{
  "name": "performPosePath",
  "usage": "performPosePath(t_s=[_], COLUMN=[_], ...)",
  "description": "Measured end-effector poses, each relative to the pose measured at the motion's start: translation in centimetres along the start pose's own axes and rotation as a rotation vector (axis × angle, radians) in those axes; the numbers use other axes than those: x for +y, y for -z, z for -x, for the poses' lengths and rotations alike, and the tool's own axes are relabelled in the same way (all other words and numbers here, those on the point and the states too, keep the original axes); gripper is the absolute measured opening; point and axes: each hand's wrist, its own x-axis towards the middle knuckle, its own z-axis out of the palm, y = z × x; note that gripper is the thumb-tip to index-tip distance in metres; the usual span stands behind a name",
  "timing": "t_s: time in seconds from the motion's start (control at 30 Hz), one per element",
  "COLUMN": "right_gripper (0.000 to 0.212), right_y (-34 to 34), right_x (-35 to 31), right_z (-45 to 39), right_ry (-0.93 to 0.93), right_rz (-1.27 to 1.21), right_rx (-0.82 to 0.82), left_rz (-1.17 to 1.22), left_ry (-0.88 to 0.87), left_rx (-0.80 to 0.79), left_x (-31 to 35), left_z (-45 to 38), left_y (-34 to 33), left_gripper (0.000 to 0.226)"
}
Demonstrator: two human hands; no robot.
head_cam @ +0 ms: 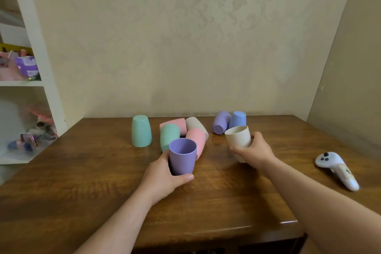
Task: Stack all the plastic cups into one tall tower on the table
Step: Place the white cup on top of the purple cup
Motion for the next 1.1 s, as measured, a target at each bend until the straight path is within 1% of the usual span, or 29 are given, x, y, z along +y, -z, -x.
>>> performPosePath(t_s=[0.07,0.2,0.3,0.37,0.43,0.47,0.53,0.6,0.63,0.7,0.77,0.83,0.9,0.93,1.03,1.1], right_gripper=[0.066,0.076,0.08,0.078,0.069,0.062,0.051,0.052,0.054,0.058,0.062,0.074,0.083,0.085,0.086,0.102], right_y=[-0.9,-1.6,-1.9,-2.1,-2.4,-2.6,-3.2,-4.0,-4.5,-5.8,-7.2,-8.4,-8.9,-8.9,-8.4,-7.9], right_x=[0.7,1.2,1.0,0.0,-2.2,-3.7,-6.8,-9.2,-10.0,-10.4,-10.0,-9.2,-8.4,-8.1,-7.1,-6.5], right_z=[0.6,1.0,1.1,1.4,1.8,2.1,2.7,3.5,4.0,4.8,5.2,5.3,5.3,5.5,5.8,5.7], right_ry=[-0.003,-0.027,-0.05,-0.036,0.033,0.081,0.17,0.242,0.281,0.343,0.371,0.36,0.336,0.338,0.339,0.35], right_rz=[-0.067,-0.121,-0.139,-0.193,-0.308,-0.392,-0.567,-0.665,-0.661,-0.54,-0.374,-0.2,-0.058,-0.006,0.042,0.085], right_rx=[-0.001,0.038,0.037,0.06,0.081,0.073,0.004,-0.126,-0.191,-0.26,-0.257,-0.232,-0.227,-0.234,-0.259,-0.314], left_rz=[0.007,0.015,0.02,0.021,0.017,0.013,0.008,0.027,0.041,0.06,0.074,0.087,0.092,0.094,0.087,0.08], left_ry=[0.001,0.003,0.005,0.006,0.001,-0.003,-0.011,-0.006,-0.007,-0.013,-0.009,-0.001,0.006,0.011,0.021,0.025], left_rx=[0.002,0.0,0.001,0.007,0.023,0.029,0.028,0.007,-0.006,-0.024,-0.025,-0.011,0.006,0.009,0.011,0.013], left_x=[0.1,0.0,0.1,0.1,0.1,0.1,0.1,0.2,0.2,0.3,0.3,0.3,0.4,0.4,0.4,0.5], left_z=[0.0,0.0,0.0,0.1,0.1,0.2,0.2,0.3,0.4,0.6,0.8,0.9,0.8,0.9,0.8,0.9], left_y=[0.1,0.0,0.0,0.0,0.0,0.0,0.0,0.1,0.2,0.4,0.6,0.6,0.5,0.5,0.4,0.4], left_gripper=[0.094,0.095,0.095,0.093,0.092,0.092,0.092,0.092,0.091,0.083,0.073,0.068,0.069,0.07,0.078,0.081])
